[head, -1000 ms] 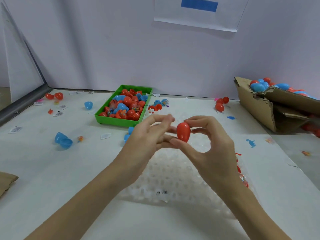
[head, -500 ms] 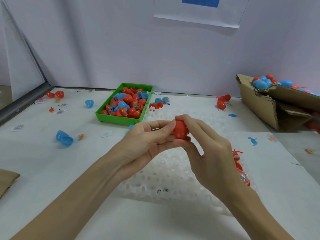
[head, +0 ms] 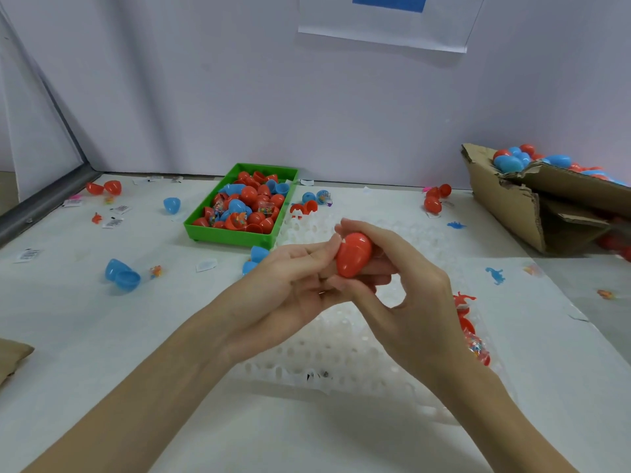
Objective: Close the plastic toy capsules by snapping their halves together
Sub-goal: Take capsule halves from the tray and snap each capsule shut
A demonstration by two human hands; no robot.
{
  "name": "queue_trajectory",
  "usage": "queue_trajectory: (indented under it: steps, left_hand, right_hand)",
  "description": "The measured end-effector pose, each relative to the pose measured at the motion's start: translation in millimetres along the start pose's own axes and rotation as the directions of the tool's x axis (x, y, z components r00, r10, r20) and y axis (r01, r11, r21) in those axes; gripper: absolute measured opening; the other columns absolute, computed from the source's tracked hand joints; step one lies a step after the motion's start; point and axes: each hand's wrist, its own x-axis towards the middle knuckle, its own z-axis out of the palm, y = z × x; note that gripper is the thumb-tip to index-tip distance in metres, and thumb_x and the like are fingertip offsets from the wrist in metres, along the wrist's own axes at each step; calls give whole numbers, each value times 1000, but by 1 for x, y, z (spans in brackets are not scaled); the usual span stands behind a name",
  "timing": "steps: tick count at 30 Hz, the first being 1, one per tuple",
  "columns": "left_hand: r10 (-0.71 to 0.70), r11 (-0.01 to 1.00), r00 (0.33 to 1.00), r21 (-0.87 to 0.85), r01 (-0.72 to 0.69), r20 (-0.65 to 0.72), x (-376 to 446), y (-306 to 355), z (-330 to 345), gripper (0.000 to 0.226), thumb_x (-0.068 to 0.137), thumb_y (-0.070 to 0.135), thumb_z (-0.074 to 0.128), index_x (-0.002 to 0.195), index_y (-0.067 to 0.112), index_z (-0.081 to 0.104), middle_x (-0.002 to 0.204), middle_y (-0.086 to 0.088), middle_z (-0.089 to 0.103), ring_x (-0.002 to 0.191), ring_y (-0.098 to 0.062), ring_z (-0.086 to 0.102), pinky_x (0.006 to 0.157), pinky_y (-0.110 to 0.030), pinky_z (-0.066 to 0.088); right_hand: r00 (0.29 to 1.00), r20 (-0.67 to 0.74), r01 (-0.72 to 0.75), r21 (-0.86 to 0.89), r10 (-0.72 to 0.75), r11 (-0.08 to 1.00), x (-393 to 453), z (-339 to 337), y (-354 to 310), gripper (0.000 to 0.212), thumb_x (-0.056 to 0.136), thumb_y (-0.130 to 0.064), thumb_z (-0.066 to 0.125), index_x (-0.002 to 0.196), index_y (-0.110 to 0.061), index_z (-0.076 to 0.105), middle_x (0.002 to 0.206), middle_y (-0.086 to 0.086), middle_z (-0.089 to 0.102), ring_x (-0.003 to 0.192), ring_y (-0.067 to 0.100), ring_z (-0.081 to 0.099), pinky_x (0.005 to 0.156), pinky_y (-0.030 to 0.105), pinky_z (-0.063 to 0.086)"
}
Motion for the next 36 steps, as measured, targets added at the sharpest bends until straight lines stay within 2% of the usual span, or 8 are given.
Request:
queue_trajectory:
  steps: [6,9,11,17,21,29,33,36]
  left_hand:
    - [-13,999,1000,-42,13,2,-1,1,-1,47,106,30,49,122,-9,70,128,-28,69,123,-37,67,103,-36,56]
    - [-34,999,998,39,36,-44,1,0,1,49,105,38,51,120,-3,73,124,-23,72,120,-36,69,99,-36,58]
    - [6,987,995,159,10,-101,2,-1,-2,45,103,35,57,122,-4,70,120,-21,74,117,-32,71,97,-33,58]
    - [13,981,994,193,8,-112,3,-6,-7,42,102,26,58,125,-9,66,121,-22,74,116,-29,72,101,-34,57]
    - [-13,984,993,176,34,-118,5,-9,-8,46,103,32,56,123,-8,68,120,-22,74,117,-30,71,100,-35,57]
    - [-63,988,991,134,79,-120,12,-13,-11,53,104,45,49,122,2,74,126,-21,72,121,-35,69,99,-38,58]
    - [-24,993,954,107,58,-299,15,-5,-12,62,97,52,46,125,0,67,113,-24,76,102,-37,76,78,-33,64]
    - [27,996,914,87,9,-406,13,4,-19,60,93,50,51,116,-2,70,105,-26,76,85,-36,78,64,-31,64]
  right_hand:
    - [998,17,-59,108,57,992,-1,2,-1,48,89,-21,77,133,-12,62,125,-7,68,115,13,67,95,31,56]
    - [1000,16,-25,-39,26,999,-2,4,2,39,93,-24,71,128,-11,63,116,-9,65,106,-7,61,90,10,50]
    - [999,47,0,-96,5,995,-3,5,4,35,96,-22,67,127,-8,61,115,-3,64,102,-4,60,87,6,46]
    - [994,102,44,-203,-23,978,-6,4,10,28,100,-16,62,126,-5,61,113,2,63,92,13,60,81,25,54]
    - [993,119,35,-244,-6,969,-5,2,13,31,102,-25,58,126,-6,62,106,1,63,84,13,58,75,26,52]
    - [985,75,-139,-167,153,976,-2,2,11,46,94,-26,72,138,-16,62,115,-5,51,105,-13,49,85,0,41]
    - [882,23,-465,210,471,860,18,-7,17,29,96,-30,71,125,-31,68,116,-12,68,105,0,65,84,10,51]
    - [713,75,-487,769,697,415,69,-43,40,21,99,-20,66,118,-14,70,118,-4,74,106,8,71,78,12,55]
